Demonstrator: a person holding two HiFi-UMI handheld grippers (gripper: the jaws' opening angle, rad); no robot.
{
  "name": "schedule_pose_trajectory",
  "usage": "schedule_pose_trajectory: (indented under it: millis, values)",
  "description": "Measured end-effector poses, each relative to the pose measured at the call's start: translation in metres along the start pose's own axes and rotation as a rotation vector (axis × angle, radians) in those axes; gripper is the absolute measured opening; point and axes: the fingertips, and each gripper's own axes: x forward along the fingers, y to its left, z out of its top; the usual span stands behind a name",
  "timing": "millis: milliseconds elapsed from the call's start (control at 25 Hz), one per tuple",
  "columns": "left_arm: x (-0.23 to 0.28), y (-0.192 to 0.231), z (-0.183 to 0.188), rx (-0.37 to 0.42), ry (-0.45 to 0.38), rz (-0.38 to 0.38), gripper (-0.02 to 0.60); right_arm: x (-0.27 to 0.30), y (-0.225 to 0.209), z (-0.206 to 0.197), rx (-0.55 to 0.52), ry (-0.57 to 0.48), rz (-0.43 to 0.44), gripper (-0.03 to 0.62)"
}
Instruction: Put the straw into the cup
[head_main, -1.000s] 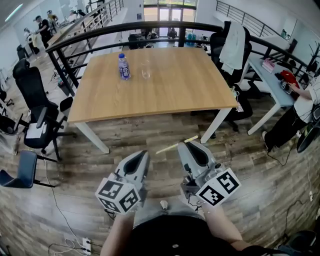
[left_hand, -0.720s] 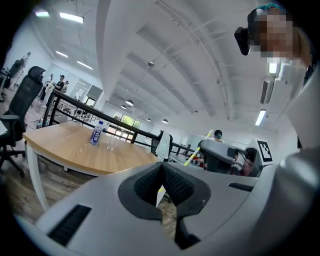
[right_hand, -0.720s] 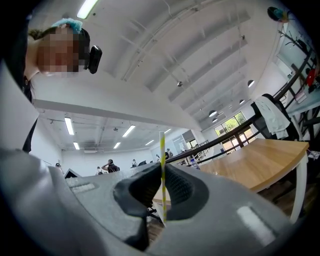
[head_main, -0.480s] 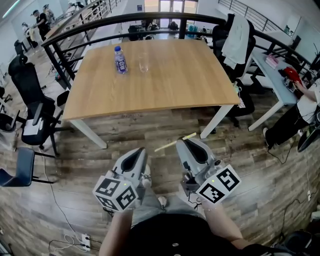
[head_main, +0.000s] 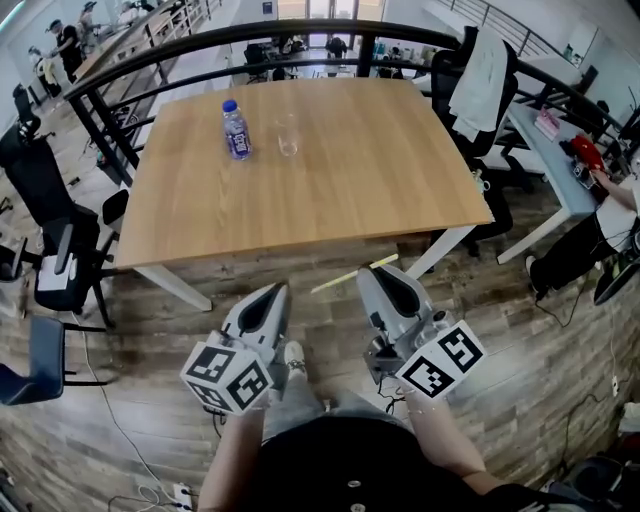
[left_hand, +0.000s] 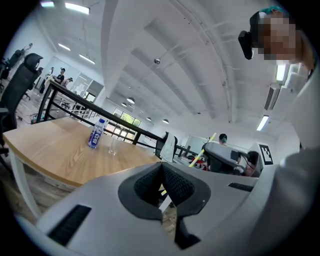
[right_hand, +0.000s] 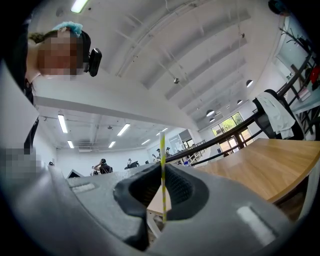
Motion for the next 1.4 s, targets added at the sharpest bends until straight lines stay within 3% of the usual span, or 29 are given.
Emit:
schedule_pose_trajectory:
  millis: [520, 960, 1400]
  values:
    - [0.078, 0.116, 0.082, 0.056, 0.014, -0.083, 0.017, 0.15, -0.042, 0.007, -0.044, -0.054, -0.054, 0.02]
    - [0.097, 0.152, 0.081, 0.024, 0.062, -0.116, 0.017, 0.186, -0.059, -0.008, -0.021, -0.025, -0.115, 0.02]
    - [0.133, 0.177, 0.09, 0.021, 0.084, -0.081, 0.017, 0.23, -0.093, -0.007, -0.002, -0.001, -0.072, 0.02]
